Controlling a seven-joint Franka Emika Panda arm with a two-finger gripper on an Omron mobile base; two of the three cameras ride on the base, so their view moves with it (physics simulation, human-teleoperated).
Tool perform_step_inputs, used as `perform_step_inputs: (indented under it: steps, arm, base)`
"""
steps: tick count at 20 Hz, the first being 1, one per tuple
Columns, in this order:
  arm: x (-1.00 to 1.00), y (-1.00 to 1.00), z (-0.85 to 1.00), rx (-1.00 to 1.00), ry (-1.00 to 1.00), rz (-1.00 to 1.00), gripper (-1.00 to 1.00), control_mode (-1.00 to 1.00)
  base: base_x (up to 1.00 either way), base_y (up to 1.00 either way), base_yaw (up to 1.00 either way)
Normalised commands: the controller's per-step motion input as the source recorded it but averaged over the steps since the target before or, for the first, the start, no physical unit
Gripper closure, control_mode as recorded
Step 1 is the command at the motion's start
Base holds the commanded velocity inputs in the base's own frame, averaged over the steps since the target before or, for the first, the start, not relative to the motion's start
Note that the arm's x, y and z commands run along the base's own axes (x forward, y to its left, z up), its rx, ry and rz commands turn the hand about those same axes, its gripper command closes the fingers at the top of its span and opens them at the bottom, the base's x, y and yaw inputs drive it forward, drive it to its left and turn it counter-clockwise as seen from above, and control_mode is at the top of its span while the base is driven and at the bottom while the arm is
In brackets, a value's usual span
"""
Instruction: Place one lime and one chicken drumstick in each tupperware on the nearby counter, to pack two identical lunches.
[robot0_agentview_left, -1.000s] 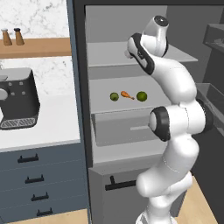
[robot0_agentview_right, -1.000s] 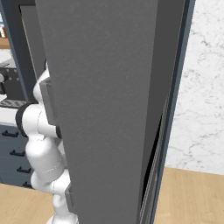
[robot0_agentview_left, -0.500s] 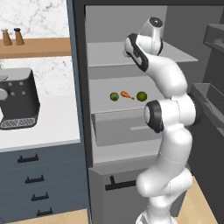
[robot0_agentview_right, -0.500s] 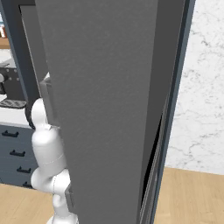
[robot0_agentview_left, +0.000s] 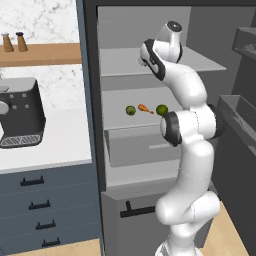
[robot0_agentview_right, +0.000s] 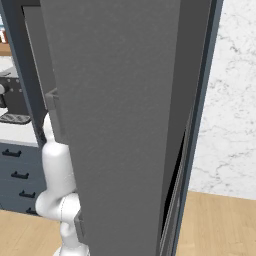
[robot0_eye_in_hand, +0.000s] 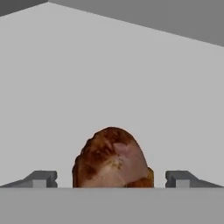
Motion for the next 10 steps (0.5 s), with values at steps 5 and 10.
perform_step_inputs:
  steps: [5, 10]
  arm:
    - [0.19, 0.0, -0.48, -0.03, 0.08, 0.0, 1.0, -1.0]
    - [0.02, 0.0, -0.53, -0.01, 0.04, 0.0, 1.0, -1.0]
  base:
    - [0.0, 0.0, 0.0]
    - [0.0, 0.0, 0.0]
